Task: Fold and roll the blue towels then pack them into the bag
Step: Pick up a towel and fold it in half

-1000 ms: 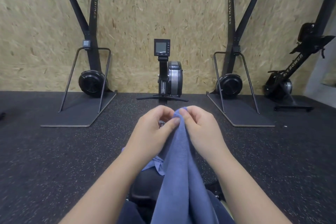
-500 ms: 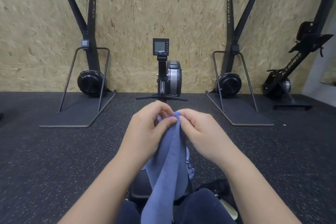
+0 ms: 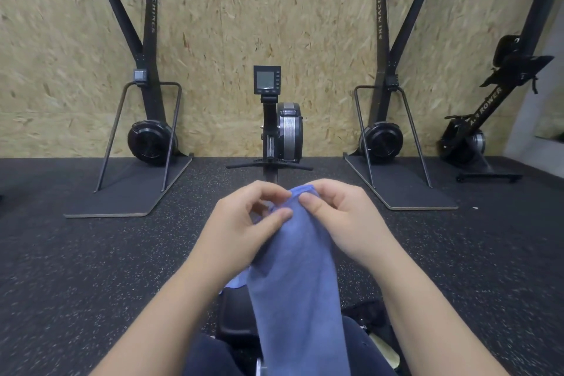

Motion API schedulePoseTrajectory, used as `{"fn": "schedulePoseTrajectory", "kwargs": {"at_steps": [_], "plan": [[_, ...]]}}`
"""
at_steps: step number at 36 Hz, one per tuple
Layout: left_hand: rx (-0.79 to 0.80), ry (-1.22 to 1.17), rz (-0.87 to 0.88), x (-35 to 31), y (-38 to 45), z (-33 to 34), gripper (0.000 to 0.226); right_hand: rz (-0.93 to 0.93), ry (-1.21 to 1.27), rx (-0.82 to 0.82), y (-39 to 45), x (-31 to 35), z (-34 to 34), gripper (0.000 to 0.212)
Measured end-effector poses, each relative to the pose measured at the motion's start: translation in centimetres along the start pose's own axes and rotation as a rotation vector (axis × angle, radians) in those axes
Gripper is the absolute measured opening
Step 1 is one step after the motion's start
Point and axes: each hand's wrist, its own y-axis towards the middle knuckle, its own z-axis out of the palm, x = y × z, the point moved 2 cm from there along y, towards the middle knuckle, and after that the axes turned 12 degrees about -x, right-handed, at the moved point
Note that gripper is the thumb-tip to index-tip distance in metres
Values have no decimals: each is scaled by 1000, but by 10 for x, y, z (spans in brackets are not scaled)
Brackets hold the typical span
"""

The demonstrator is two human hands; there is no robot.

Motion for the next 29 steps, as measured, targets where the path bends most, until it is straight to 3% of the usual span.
{"fn": "schedulePoseTrajectory", "kwargs": {"at_steps": [5,8,11,14,16,19,23,29], "plan": [[184,120,-40,26,-3,-5,25,-19,-5,-73,4,-1,-9,16],[203,439,174,46,0,-6,34,2,27,-104,7,-4,-16,17],[226,491,299,55,3,-6,33,27,-14,-104,10,-8,-22,16],[212,543,407,57,15,-12,24,41,-175,-106,14,-17,-28,16],[143,523,458,51,25,-17,19,17,-461,-143,17,-27,-32,17],[134,453,462,38,34,-20,18,10,-694,-228,17,-37,-29,19],[136,430,411,31,35,-17,33,27,-626,-265,14,-44,-17,17],[147,446,317,41,32,-20,10,54,-537,-234,12,-45,-7,15]]}}
